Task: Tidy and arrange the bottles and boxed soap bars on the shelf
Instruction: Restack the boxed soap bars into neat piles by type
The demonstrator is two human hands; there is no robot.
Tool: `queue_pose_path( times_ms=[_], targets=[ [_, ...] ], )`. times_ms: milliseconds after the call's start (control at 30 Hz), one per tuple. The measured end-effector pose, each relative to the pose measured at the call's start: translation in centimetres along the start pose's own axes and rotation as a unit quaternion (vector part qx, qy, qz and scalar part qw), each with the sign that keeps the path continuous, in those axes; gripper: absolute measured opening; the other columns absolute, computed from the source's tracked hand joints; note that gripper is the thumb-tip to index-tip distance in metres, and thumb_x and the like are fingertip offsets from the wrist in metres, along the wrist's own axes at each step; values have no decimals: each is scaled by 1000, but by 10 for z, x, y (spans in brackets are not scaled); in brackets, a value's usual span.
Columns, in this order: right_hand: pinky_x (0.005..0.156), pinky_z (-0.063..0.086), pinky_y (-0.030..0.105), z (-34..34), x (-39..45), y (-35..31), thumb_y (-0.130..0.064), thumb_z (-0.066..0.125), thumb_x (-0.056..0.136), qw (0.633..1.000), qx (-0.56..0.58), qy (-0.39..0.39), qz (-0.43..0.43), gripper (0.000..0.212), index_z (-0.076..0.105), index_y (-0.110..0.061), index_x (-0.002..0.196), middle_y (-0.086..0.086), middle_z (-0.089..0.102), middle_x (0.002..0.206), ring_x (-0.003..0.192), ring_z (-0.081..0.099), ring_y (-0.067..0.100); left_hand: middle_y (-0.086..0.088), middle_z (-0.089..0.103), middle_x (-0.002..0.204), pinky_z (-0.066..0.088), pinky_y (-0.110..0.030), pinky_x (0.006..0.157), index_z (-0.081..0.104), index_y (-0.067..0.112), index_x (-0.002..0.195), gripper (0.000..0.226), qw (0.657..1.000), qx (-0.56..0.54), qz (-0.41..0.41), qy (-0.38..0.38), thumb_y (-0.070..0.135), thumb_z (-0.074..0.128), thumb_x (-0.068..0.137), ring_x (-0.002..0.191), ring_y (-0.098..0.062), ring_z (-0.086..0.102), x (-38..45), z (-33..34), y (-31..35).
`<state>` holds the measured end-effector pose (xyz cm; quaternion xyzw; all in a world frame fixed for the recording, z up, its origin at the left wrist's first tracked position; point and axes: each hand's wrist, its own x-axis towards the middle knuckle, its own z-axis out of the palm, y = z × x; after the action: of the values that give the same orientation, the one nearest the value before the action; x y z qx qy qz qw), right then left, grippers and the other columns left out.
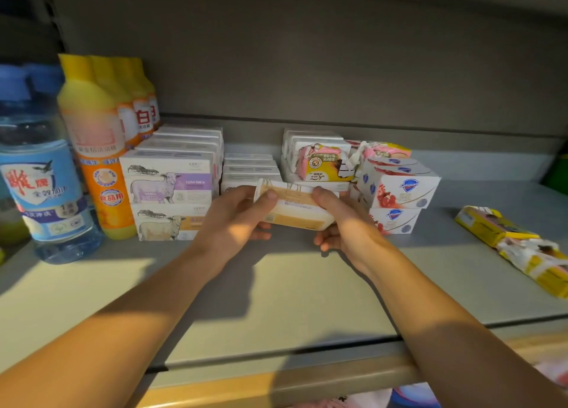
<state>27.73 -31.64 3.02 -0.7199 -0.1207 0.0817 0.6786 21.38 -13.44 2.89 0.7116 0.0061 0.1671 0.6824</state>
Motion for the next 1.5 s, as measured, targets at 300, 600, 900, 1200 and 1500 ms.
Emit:
queue_pose_path(
  times_ms=[300, 600, 900, 1200, 1500],
  targets=[
    [50, 46, 32, -3, 0, 1, -77, 49, 72, 995, -3, -93, 43, 78, 67, -8, 105, 9, 62, 68, 54, 55, 21, -10, 73, 74, 55, -34, 51, 71, 6, 90, 85, 994, 59, -53, 78, 83, 57, 55, 50, -19, 61, 5, -8, -1],
    [43, 40, 28, -4, 3, 2, -56, 64, 70, 996, 62, -55, 32, 48, 68, -16, 97, 9, 64, 75, 48, 52, 18, -13, 64, 78, 54, -32, 50, 66, 2, 94, 67, 996, 18, -69, 54, 64, 72, 70, 48, -18, 58, 5, -3, -4],
    [87, 57, 39, -3, 5, 3, -7, 61, 93, 994, 89, -20, -61, 35, 60, -25, 124, 3, 62, 124, 109, 66, 20, -2, 63, 123, 61, -40, 76, 57, 29, 127, 60, 998, -2, 47, -50, -2, 75, 79, 94, -21, 71, -2, 0, -3],
    [91, 54, 41, 4, 0, -3, -10, 75, 73, 950, -125, 29, -286, 61, 59, -47, 118, -13, 68, 113, 106, 64, 15, -1, 72, 96, 57, -52, 82, 65, 19, 114, 46, 983, 167, 77, 16, 44, 65, 76, 90, -23, 70, 5, -6, -6],
    [98, 47, 32, 1, -2, -5, -12, 75, 75, 880, -261, 83, -389, 62, 53, -38, 128, -18, 57, 127, 117, 53, 3, 1, 74, 95, 52, -19, 68, 67, 17, 108, 30, 976, 154, 149, 28, 20, 79, 80, 76, -2, 69, 6, -11, -7]
  ],
)
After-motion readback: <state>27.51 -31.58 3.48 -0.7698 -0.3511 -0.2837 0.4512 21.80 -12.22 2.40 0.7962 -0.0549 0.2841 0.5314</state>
